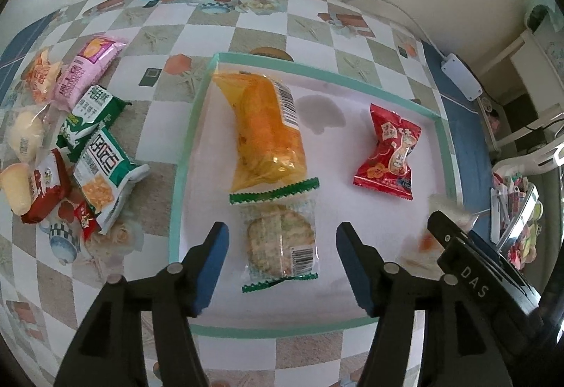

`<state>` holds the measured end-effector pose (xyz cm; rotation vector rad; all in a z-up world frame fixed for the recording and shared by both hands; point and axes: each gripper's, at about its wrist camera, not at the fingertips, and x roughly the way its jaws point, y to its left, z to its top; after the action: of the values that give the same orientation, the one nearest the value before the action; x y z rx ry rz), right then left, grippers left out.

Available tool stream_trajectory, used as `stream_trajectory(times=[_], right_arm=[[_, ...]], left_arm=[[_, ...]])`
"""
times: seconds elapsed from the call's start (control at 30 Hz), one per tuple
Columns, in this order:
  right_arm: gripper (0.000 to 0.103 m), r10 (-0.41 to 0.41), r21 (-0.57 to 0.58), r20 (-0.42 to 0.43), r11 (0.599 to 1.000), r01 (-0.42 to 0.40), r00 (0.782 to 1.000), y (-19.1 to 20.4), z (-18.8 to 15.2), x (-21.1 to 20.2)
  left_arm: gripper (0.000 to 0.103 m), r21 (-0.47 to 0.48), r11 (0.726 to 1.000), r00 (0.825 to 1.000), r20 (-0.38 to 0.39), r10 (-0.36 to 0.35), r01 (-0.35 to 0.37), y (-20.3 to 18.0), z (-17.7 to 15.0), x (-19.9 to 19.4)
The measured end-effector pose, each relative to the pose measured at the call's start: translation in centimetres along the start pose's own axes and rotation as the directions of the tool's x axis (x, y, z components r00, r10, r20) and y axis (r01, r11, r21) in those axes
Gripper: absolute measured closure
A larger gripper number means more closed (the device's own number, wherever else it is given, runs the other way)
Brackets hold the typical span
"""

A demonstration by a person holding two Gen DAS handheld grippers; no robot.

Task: Organize snacks
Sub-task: 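Carry both packets over the tray and open both grippers to release them, then move both grippers back toward the snack pile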

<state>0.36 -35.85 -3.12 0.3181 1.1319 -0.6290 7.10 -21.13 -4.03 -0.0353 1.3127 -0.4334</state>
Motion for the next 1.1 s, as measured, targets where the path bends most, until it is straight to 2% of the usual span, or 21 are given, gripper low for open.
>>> stream_trajectory(times=[0.13, 0.23, 0.37, 0.43, 0.5, 0.53, 0.6, 0.67, 0.83, 0.97, 1.1], right_arm=[[0.030, -0.008, -0.012, 0.003, 1.000, 0.008, 1.000, 0.4, 0.0, -0.1], [0.029, 0.001, -0.018, 0.001, 1.000, -0.001, 1.000, 0.6, 0.0, -0.1], [0.018, 0.011, -0.017, 0.004, 1.000, -0.011, 1.000, 0.6, 0.0, -0.1], [0.018, 0.023, -0.021, 0.006, 1.000, -0.023, 1.000, 0.8, 0.0, -0.2], [0.017, 0.030, -0.028, 0.006, 0.999, -0.030, 1.000, 1.1, 0.0, -0.2], [0.016, 0.032, -0.030, 0.007, 0.999, -0.032, 0.999, 1.2, 0.0, -0.2], [0.006, 0.040, -0.038, 0.015, 0.999, -0.039, 0.999, 1.5, -0.1, -0.3], [0.000, 0.046, -0.047, 0.023, 0.998, -0.045, 0.999, 1.7, -0.1, -0.5], [0.000, 0.064, -0.067, 0.032, 0.996, -0.062, 0.997, 2.3, -0.1, -0.8], [0.000, 0.081, -0.084, 0.038, 0.993, -0.078, 0.996, 2.8, -0.1, -1.0], [0.000, 0.098, -0.090, 0.046, 0.992, -0.093, 0.994, 3.2, -0.2, -1.3]], left_arm=[[0.037, -0.012, 1.000, 1.000, 0.001, 0.007, -0.007, 0.5, 0.0, -0.1], [0.030, -0.024, 1.000, 1.000, 0.008, 0.011, -0.011, 0.9, 0.1, -0.3], [0.030, -0.052, 0.998, 1.000, 0.019, 0.021, -0.020, 1.9, 0.1, -0.6], [0.028, -0.067, 0.997, 0.999, 0.027, 0.027, -0.025, 2.4, 0.2, -0.7], [0.016, -0.082, 0.996, 0.999, 0.038, 0.034, -0.031, 2.9, 0.3, -0.9], [0.014, -0.089, 0.995, 0.998, 0.047, 0.041, -0.036, 3.2, 0.4, -1.1], [0.013, -0.097, 0.994, 0.996, 0.059, 0.062, -0.057, 3.8, 0.5, -1.4], [0.012, -0.106, 0.991, 0.993, 0.074, 0.087, -0.079, 4.4, 0.7, -1.8], [0.007, -0.134, 0.986, 0.988, 0.107, 0.115, -0.101, 5.9, 0.9, -2.6], [0.006, -0.155, 0.978, 0.977, 0.136, 0.163, -0.142, 7.1, 1.1, -3.3], [0.006, -0.180, 0.973, 0.969, 0.170, 0.178, -0.147, 8.2, 1.4, -4.2]])
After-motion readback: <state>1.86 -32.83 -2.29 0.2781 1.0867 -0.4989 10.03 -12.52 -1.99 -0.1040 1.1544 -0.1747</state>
